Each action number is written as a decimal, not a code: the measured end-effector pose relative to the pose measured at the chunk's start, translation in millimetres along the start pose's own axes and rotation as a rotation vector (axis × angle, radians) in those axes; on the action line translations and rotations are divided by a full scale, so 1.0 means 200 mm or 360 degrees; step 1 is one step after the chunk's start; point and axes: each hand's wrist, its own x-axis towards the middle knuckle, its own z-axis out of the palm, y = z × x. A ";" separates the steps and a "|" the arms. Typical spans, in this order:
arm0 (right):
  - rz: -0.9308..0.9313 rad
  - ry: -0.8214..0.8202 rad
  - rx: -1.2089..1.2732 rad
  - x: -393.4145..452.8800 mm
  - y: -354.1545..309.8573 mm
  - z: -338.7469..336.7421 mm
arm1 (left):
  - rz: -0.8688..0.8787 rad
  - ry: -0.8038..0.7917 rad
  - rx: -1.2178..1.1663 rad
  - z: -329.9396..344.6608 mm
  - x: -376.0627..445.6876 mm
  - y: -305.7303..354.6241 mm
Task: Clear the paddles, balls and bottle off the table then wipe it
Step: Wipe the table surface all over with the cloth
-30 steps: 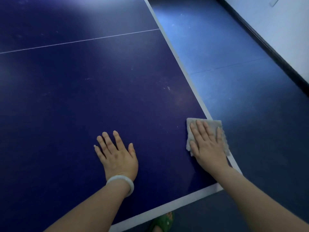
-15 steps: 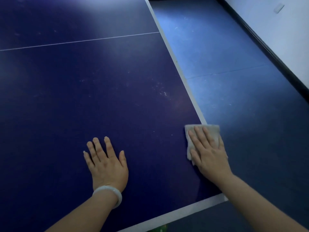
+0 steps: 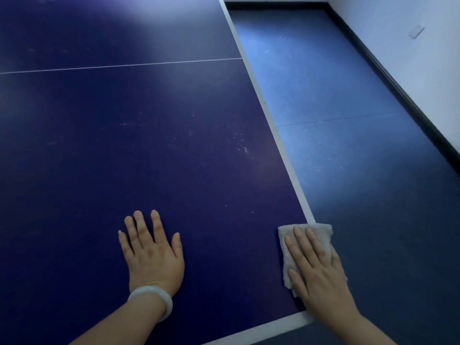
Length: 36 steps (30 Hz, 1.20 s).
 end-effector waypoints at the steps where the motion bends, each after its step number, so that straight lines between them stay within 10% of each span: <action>1: -0.0002 0.0002 0.0017 0.06 0.00 -0.02 | -0.0002 0.0002 -0.0002 0.00 0.00 0.00; 9: 0.0234 0.0019 0.0008 0.79 -0.04 -0.14 | 0.0001 -0.0002 -0.0005 0.00 0.01 0.00; 14: 0.0420 0.0089 0.0097 0.47 -0.19 -0.05 | 0.0014 0.0011 -0.0028 0.01 0.01 -0.01; 24: -0.0201 0.0164 -0.0097 0.42 -0.56 0.04 | 0.0059 -0.0033 -0.0092 -0.02 0.00 -0.02; 30: 0.0659 0.0111 0.0201 0.67 -0.34 -0.08 | 0.0080 -0.0077 -0.0117 -0.03 0.00 -0.04; 36: 0.0079 0.0173 0.0052 0.46 -0.76 0.07 | 0.0093 -0.0112 -0.0171 -0.04 0.00 -0.04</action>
